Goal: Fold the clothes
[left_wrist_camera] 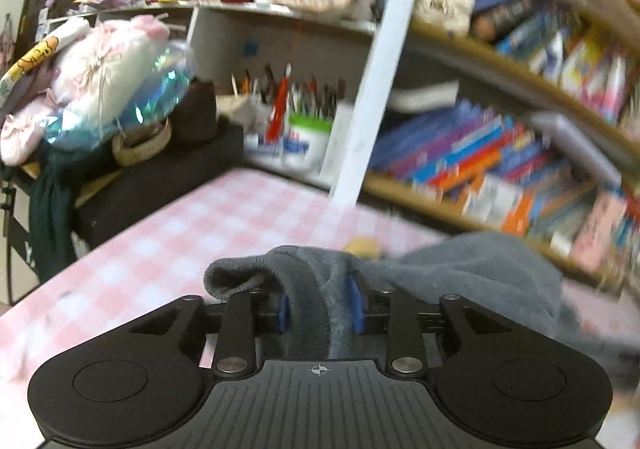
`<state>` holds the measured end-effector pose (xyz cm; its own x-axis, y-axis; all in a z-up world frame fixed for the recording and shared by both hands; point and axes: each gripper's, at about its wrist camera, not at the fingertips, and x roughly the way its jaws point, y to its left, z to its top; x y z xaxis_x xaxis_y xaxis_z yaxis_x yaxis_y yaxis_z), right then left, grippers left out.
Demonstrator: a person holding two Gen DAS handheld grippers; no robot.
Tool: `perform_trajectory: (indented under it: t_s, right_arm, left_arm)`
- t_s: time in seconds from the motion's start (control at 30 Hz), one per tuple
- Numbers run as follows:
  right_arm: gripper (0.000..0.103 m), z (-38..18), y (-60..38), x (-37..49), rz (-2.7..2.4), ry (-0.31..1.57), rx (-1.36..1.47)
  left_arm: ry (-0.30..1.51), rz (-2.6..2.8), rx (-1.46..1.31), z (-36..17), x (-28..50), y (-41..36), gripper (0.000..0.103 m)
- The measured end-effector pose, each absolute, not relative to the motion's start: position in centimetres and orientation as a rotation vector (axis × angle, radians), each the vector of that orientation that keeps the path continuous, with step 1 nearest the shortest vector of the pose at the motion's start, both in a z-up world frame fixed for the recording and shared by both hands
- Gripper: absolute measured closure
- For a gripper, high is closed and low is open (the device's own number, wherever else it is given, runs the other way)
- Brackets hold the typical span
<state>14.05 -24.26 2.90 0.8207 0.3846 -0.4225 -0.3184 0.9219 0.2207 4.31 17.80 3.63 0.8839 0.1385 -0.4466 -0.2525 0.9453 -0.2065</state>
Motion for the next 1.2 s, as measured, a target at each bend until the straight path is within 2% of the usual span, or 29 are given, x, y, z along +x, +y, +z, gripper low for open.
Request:
perform_trajectory:
  t_s: [0.03, 0.13, 0.23, 0.4, 0.77, 1.03, 1.2]
  right_arm:
    - [0.082, 2.9, -24.2, 14.0, 0.362, 0.472, 0.132]
    - [0.082, 2.8, -24.3, 14.1, 0.321, 0.451, 0.110]
    - [0.079, 2.8, -24.7, 14.2, 0.276, 0.432, 0.097]
    - [0.075, 2.3, -25.0, 14.5, 0.239, 0.443, 0.078]
    - [0.068, 2.0, -24.7, 14.7, 0.236, 0.469, 0.067]
    - [0.065, 2.0, -24.6, 14.7, 0.241, 0.476, 0.065]
    - [0.063, 2.0, -24.6, 14.7, 0.244, 0.480, 0.064]
  left_arm:
    - [0.451, 0.192, -0.251, 3.4, 4.0, 17.6, 0.056]
    - [0.469, 0.132, -0.235, 3.1, 3.2, 17.3, 0.039]
    - [0.475, 0.097, -0.212, 3.2, 2.4, 16.8, 0.029]
    - [0.490, 0.118, -0.100, 3.2, 1.7, 15.7, 0.018]
    - [0.505, 0.140, -0.037, 3.3, -1.0, 16.8, 0.014]
    - [0.415, 0.062, -0.046, 4.9, -1.8, 15.6, 0.014]
    - [0.369, -0.001, 0.196, 5.5, -0.1, 10.7, 0.014]
